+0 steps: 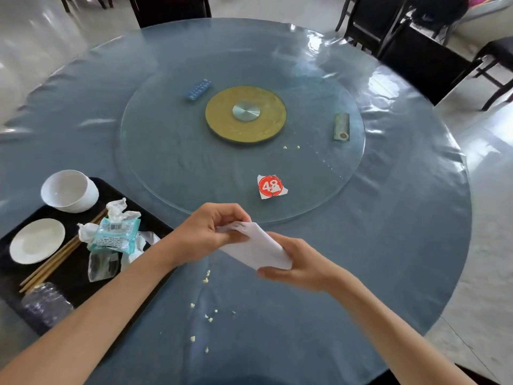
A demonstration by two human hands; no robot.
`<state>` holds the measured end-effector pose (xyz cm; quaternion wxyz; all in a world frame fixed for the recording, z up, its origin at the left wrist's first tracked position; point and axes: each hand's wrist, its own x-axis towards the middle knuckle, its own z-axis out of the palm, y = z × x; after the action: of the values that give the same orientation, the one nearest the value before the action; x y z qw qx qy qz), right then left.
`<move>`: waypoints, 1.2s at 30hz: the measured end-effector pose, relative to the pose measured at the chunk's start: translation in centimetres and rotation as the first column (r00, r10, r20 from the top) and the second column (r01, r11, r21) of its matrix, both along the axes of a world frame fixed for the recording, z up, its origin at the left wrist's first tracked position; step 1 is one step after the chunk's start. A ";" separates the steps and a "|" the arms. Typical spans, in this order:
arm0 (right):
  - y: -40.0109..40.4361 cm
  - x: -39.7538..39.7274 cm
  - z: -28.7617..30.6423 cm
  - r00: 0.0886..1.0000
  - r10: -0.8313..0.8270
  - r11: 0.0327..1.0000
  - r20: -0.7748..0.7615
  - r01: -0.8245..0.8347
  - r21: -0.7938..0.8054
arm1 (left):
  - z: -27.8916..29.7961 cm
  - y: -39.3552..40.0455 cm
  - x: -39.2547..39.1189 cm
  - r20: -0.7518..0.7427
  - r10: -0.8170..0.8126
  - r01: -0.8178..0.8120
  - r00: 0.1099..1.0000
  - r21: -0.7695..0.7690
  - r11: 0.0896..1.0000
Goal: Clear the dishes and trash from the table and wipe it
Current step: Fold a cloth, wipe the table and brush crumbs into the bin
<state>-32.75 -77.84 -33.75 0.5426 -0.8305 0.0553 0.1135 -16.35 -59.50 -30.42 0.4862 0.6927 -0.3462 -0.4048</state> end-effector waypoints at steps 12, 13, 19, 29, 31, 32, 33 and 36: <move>-4.9 9.2 -8.5 0.989 -0.113 0.991 0.098 0.119 -0.056 | -7.1 -5.5 11.4 -0.042 0.163 -0.161 0.986 0.046 0.986; -6.0 10.9 -9.2 0.985 -0.130 0.986 0.111 0.140 -0.086 | -8.4 -6.3 12.8 0.028 0.215 -0.216 0.976 0.068 0.974; -15.2 25.7 -11.7 0.936 -0.198 0.887 0.292 0.298 -0.353 | -18.2 -8.0 18.3 0.470 0.186 -0.411 0.863 0.437 0.800; -21.0 41.5 -18.6 0.982 0.190 0.648 0.014 -0.115 -0.753 | -26.6 -8.2 17.7 0.798 0.089 -0.599 0.596 0.367 0.711; -21.2 42.6 -19.1 0.983 0.180 0.663 0.040 -0.091 -0.743 | -27.0 -8.3 17.8 0.825 0.083 -0.618 0.558 0.348 0.705; -21.4 43.2 -19.3 0.985 0.158 0.656 0.075 -0.048 -0.753 | -27.1 -8.2 17.9 0.830 0.079 -0.621 0.552 0.346 0.703; -21.6 43.6 -19.6 0.984 0.144 0.625 0.105 -0.008 -0.780 | -27.2 -8.2 18.0 0.832 0.075 -0.621 0.550 0.347 0.703; -21.7 43.7 -20.8 0.983 0.116 0.526 0.141 0.059 -0.848 | -27.4 -8.0 18.0 0.837 0.062 -0.618 0.543 0.349 0.704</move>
<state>10.97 -99.56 -54.56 0.0704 -0.9967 0.0407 0.0057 1.69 -67.55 -57.85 0.1083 0.9692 -0.2169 -0.0433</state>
